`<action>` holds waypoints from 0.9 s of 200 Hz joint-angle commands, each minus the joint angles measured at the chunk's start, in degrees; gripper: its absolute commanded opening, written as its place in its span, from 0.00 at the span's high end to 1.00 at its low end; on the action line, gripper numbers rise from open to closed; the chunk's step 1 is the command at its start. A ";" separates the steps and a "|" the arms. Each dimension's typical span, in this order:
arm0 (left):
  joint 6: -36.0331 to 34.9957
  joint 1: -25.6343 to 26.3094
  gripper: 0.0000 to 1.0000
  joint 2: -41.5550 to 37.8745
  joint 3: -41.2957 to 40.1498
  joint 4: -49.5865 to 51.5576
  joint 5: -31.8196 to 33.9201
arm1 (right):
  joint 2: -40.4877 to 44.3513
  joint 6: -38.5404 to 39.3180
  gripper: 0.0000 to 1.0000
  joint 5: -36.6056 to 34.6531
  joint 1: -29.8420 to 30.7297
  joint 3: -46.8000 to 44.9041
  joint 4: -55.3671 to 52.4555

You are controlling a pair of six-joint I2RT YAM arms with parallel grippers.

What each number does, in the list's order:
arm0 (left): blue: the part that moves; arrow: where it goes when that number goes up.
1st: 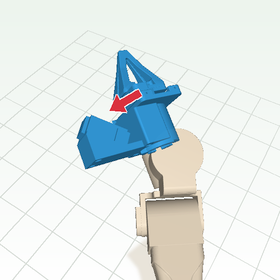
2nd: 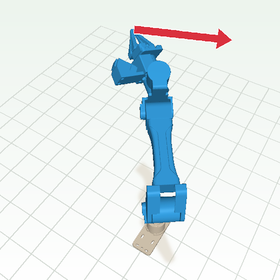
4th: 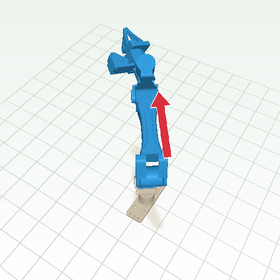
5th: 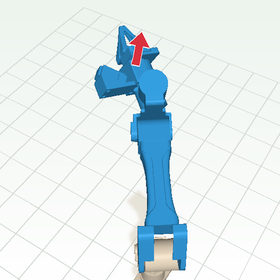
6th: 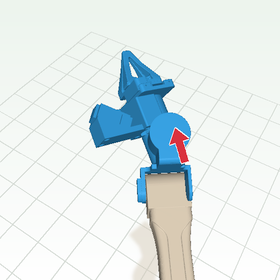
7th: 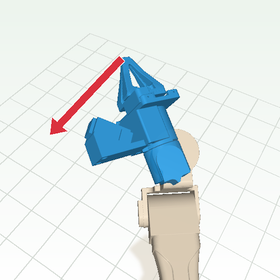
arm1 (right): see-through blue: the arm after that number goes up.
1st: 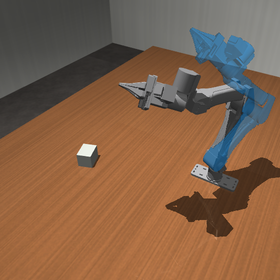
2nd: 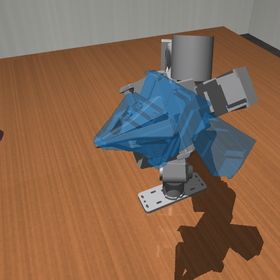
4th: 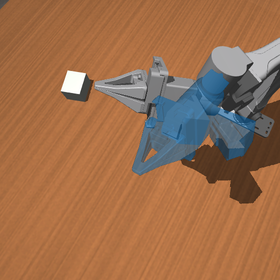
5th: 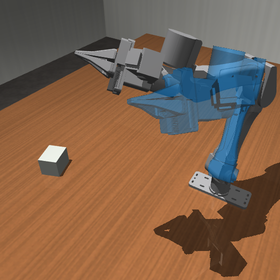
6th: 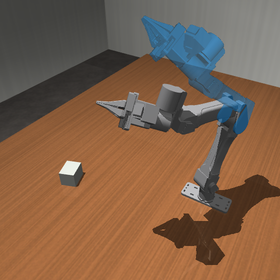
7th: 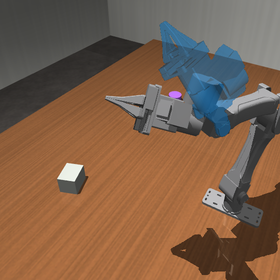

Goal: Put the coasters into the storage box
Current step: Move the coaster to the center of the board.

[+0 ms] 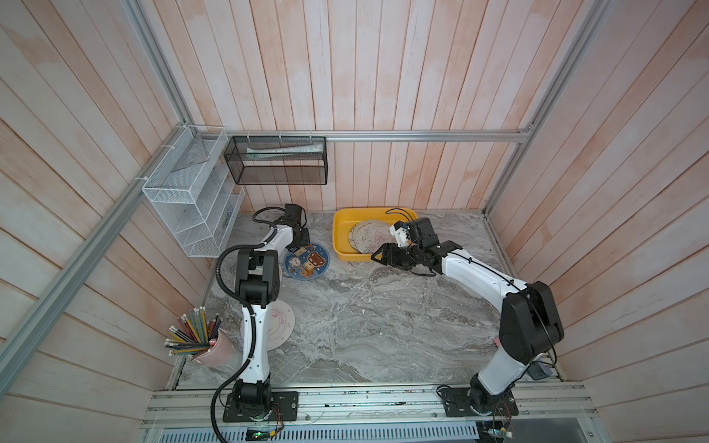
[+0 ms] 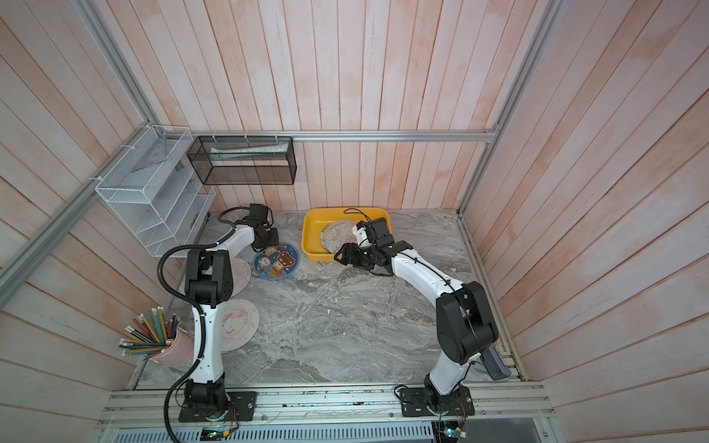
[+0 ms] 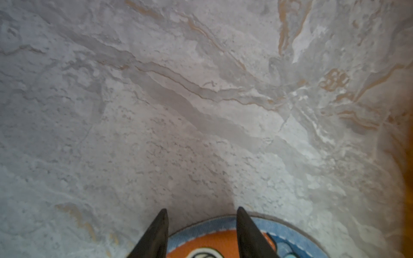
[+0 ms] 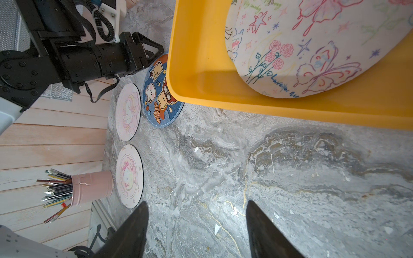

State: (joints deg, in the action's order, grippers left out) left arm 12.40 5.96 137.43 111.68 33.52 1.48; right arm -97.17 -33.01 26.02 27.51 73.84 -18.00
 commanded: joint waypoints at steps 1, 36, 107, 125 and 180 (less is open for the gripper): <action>-0.28 1.24 0.50 0.06 -3.36 4.16 -3.12 | 2.18 0.08 0.31 0.53 0.35 -0.72 -0.37; 1.99 2.44 0.50 -5.63 -14.68 0.66 -6.68 | 2.59 0.06 0.31 0.53 0.35 -1.07 -0.02; 6.29 7.99 0.48 -17.79 -35.78 -3.63 -12.85 | 2.62 0.23 0.31 1.05 0.50 -1.93 0.68; 7.98 10.13 0.48 -20.81 -40.39 -4.25 -14.56 | 2.74 0.23 0.31 1.12 0.70 -2.29 0.77; 14.75 16.09 0.44 -28.74 -50.54 -7.05 -17.76 | 2.68 -0.55 0.31 1.06 2.62 -4.72 1.94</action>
State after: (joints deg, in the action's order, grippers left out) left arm 22.63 20.51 107.85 65.69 21.08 -12.73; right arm -95.50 -33.04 26.50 28.91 70.48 -17.39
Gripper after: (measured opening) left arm 0.540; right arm 0.692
